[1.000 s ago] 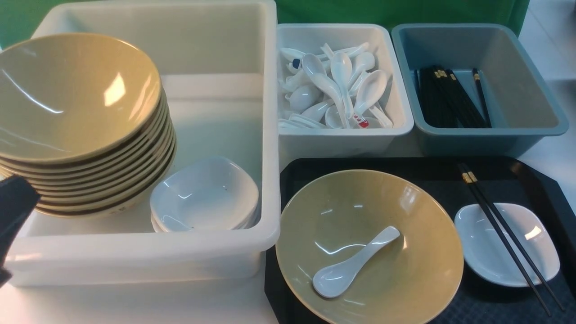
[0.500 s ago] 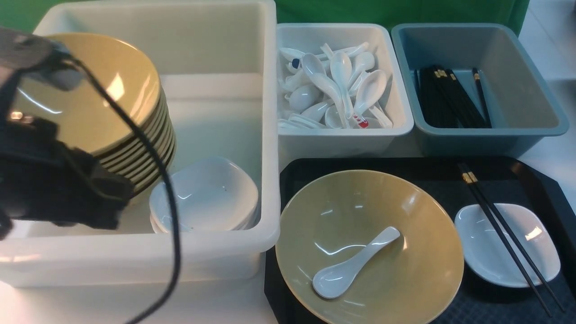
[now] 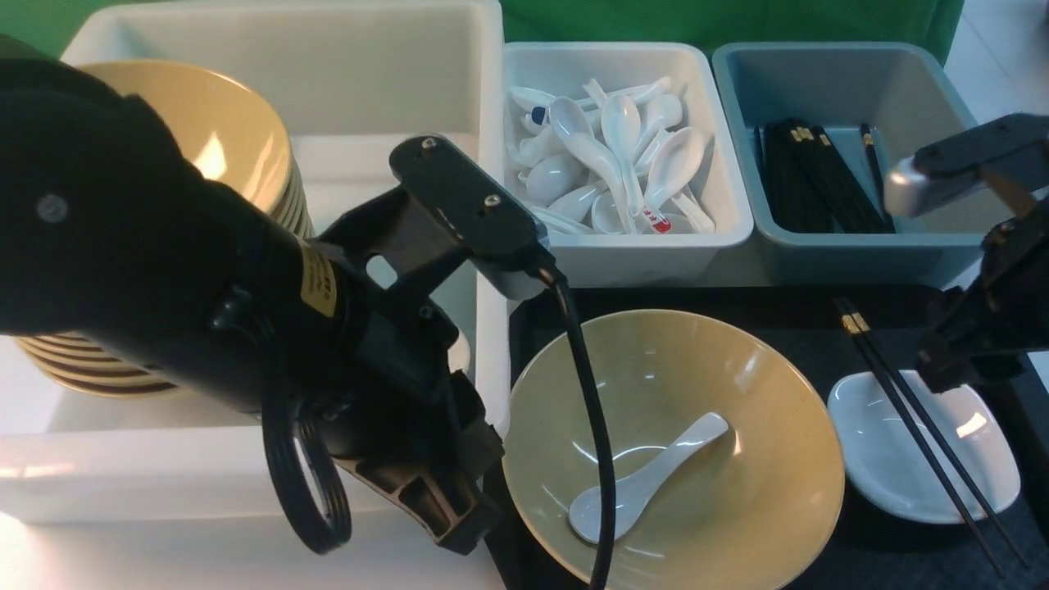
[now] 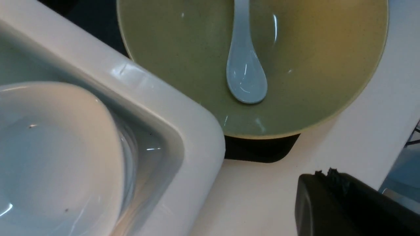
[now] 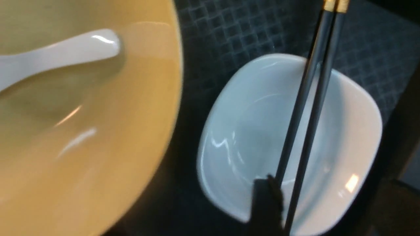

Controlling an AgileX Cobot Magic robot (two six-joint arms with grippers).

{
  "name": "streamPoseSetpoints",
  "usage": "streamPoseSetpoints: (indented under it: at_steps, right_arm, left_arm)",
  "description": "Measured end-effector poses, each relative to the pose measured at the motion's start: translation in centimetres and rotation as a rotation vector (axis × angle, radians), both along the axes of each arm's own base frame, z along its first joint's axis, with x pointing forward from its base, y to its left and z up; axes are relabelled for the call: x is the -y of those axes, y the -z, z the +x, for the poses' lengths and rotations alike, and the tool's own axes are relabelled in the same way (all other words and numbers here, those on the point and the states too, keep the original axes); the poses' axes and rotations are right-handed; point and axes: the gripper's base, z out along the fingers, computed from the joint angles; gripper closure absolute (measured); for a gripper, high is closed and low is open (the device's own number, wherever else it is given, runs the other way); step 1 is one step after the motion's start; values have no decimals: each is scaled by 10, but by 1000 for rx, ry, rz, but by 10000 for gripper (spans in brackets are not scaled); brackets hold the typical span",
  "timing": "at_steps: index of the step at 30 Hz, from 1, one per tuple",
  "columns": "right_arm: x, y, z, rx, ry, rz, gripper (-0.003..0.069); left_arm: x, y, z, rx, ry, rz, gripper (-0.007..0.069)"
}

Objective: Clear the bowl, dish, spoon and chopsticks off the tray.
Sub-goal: Use the right arm to grab the chopsticks, then use the right arm to put the chopsticks into the small storage box on the right

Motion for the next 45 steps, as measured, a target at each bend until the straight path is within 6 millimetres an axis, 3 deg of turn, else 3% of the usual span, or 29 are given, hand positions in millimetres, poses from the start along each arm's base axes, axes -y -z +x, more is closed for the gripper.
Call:
streamPoseSetpoints:
  at_steps: [3, 7, 12, 15, 21, 23, 28, 34, 35, 38, 39, 43, 45]
  right_arm:
    - [-1, 20, 14, -25, 9, -26, 112]
    - [-4, 49, 30, -81, 10, -43, 95]
    - [-7, 82, 42, -153, 6, -59, 104]
    - [-7, 90, 45, -172, 5, -63, 147]
    - [-6, 90, 45, -187, 4, -74, 478]
    - [-5, 89, 42, -211, 5, -83, 517]
    - [-2, 60, 29, -181, 11, -79, 509]
    - [1, -18, 22, 90, 17, -24, 509]
    - [2, -38, 28, 174, 26, -5, 509]
    - [7, -67, 45, 320, 66, 29, 509]
    - [12, -83, 62, 419, 105, 54, 509]
    - [26, -101, 105, 578, 215, 111, 509]
    - [35, -97, 136, 622, 298, 151, 509]
  left_arm:
    - [-1, 0, 0, 1, 1, 8, 640]
    - [-1, 1, 0, 2, 3, 17, 640]
    - [-2, 1, 0, 6, 3, 21, 640]
    - [-2, 1, 1, 10, 3, 25, 640]
    - [-3, 1, 2, 24, 3, 39, 640]
    - [-4, 1, 2, 31, 4, 46, 640]
    - [-4, 1, 3, 40, 4, 52, 640]
    - [-4, 1, 3, 44, 3, 50, 640]
    - [-4, 1, 4, 48, 2, 47, 640]
    - [-3, 0, 4, 51, -9, 37, 640]
    - [-3, 0, 5, 52, -15, 32, 640]
    - [-2, 0, 5, 45, -44, 19, 640]
    - [-2, -1, 6, 45, -65, 4, 640]
